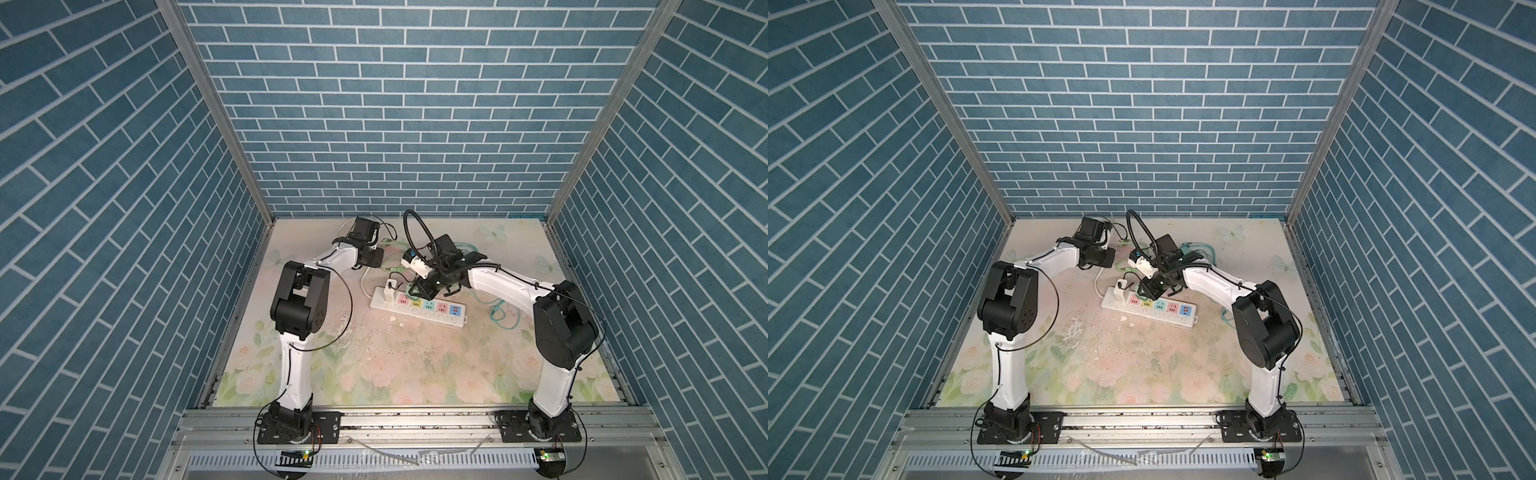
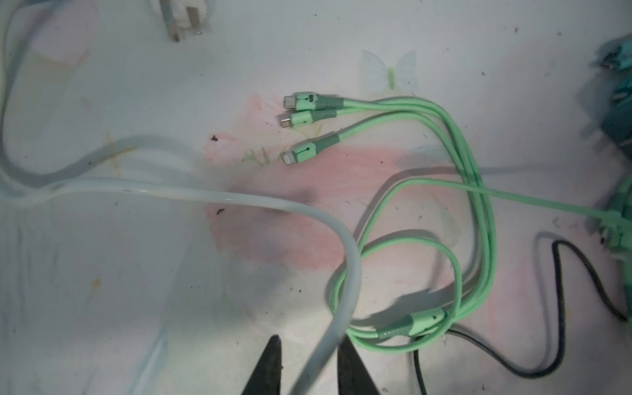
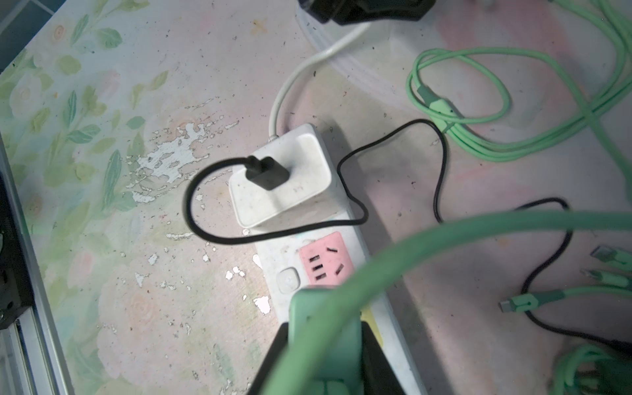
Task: Insert the plug
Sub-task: 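Lower the green charger with the right gripper over the pink socket beside the white charger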
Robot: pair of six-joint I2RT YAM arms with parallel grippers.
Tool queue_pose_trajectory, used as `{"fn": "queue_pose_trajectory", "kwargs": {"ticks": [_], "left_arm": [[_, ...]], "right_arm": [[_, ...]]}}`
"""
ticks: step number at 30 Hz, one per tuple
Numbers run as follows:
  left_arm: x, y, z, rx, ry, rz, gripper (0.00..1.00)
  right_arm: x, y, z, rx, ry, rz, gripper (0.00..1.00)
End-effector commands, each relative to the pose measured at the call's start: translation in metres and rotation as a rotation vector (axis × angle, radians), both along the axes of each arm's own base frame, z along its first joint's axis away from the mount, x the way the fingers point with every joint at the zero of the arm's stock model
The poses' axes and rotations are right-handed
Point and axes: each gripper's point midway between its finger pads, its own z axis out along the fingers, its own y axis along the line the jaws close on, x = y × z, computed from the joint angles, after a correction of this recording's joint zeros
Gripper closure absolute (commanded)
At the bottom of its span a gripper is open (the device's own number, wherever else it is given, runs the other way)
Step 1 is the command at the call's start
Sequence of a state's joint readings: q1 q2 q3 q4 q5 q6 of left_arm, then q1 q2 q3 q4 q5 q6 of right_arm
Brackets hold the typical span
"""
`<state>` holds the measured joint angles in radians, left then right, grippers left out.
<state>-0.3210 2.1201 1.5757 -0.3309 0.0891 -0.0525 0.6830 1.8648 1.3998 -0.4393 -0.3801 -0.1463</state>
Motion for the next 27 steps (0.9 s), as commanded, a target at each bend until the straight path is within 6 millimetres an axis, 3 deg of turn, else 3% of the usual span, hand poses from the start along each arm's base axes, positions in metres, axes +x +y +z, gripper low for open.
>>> {"fn": "queue_pose_trajectory", "kwargs": {"ticks": [1,3,10,17,27], "left_arm": [[-0.008,0.006,0.011,-0.003,0.001,0.056,0.54],[-0.012,0.009,0.011,-0.007,0.002,0.07,0.45],[-0.015,0.014,0.02,-0.02,-0.006,0.08,0.37],[-0.013,0.03,0.039,-0.083,-0.049,0.13,0.34],[-0.019,0.033,0.053,-0.115,-0.078,0.138,0.3]], "right_arm": [[0.013,0.012,0.022,0.032,-0.132,0.062,1.0],[0.011,0.014,0.021,0.032,-0.143,0.078,1.0],[0.01,0.022,0.019,0.07,-0.165,0.128,1.0],[0.001,0.027,0.006,0.088,-0.136,0.168,1.0],[-0.008,0.026,-0.007,0.09,-0.13,0.182,1.0]]}}
